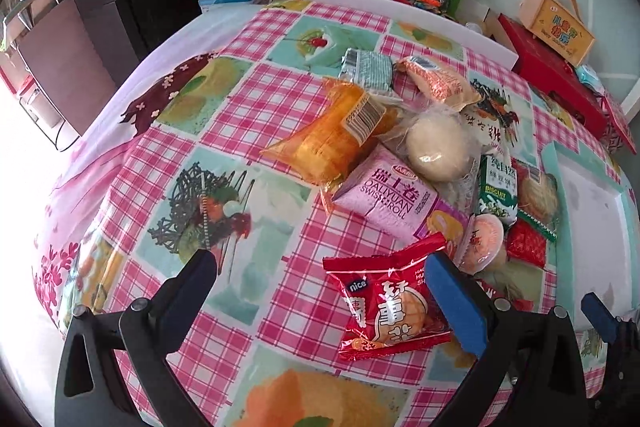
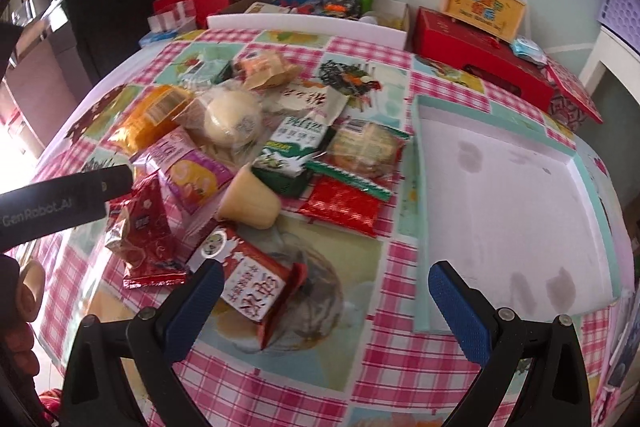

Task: Organize snacks
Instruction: 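Grasp the red-white milk biscuit packet with the right tool while the left tool grasps the red nice packet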

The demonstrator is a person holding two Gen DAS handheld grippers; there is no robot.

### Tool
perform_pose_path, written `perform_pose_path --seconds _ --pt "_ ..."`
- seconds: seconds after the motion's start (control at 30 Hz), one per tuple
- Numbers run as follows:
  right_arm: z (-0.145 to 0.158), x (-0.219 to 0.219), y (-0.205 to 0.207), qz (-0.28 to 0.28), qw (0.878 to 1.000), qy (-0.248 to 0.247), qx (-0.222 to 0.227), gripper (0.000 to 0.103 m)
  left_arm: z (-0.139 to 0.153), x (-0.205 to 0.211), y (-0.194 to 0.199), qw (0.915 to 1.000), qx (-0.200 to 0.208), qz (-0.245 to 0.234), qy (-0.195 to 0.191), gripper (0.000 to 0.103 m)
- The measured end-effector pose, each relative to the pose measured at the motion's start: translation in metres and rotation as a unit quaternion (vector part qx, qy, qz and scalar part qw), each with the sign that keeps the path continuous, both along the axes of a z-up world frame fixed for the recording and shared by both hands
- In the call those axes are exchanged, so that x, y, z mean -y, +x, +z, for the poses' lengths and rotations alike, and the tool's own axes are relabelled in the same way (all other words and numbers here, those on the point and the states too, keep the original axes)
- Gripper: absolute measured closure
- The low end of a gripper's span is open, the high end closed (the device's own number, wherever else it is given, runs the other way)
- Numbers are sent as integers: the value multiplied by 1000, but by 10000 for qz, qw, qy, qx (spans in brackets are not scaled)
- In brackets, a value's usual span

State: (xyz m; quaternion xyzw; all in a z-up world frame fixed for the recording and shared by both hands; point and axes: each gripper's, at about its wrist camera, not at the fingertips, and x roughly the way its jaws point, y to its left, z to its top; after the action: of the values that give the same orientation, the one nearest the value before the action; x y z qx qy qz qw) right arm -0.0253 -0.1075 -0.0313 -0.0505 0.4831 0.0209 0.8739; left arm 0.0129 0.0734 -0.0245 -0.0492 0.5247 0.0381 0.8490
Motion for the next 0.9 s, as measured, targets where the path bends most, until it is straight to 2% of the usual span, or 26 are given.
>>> perform_pose_path --seconds 0.13,0.37,0.43,0.53,0.6,0.67,0.73,0.9 --pt "-15 -19 3 328 9992 -170 -167 0 -6 5 -2 9994 -205 -138 -225 0" --pt "-32 -24 10 455 9982 -114 -373 1 -13 8 -1 9979 -385 -164 -501 1" --pt "-32 -26 10 507 9982 -43 -330 8 -13 9 -1 9973 -383 -203 -586 8" --pt "-33 -27 11 569 9978 104 -330 12 -12 13 -1 9963 -383 -307 -707 16" --pt "-34 -27 13 615 9972 214 -356 19 -12 15 -1 9957 -386 -369 -751 19" --pt "-35 -28 13 632 9970 280 -357 22 -12 16 0 9950 -378 -425 -825 27" --pt "-35 -28 14 645 9965 377 -363 35 -12 18 0 9936 -396 -478 -942 33" --pt "-33 -23 16 496 9974 393 -341 56 -12 21 0 9909 -390 -594 -1144 50"
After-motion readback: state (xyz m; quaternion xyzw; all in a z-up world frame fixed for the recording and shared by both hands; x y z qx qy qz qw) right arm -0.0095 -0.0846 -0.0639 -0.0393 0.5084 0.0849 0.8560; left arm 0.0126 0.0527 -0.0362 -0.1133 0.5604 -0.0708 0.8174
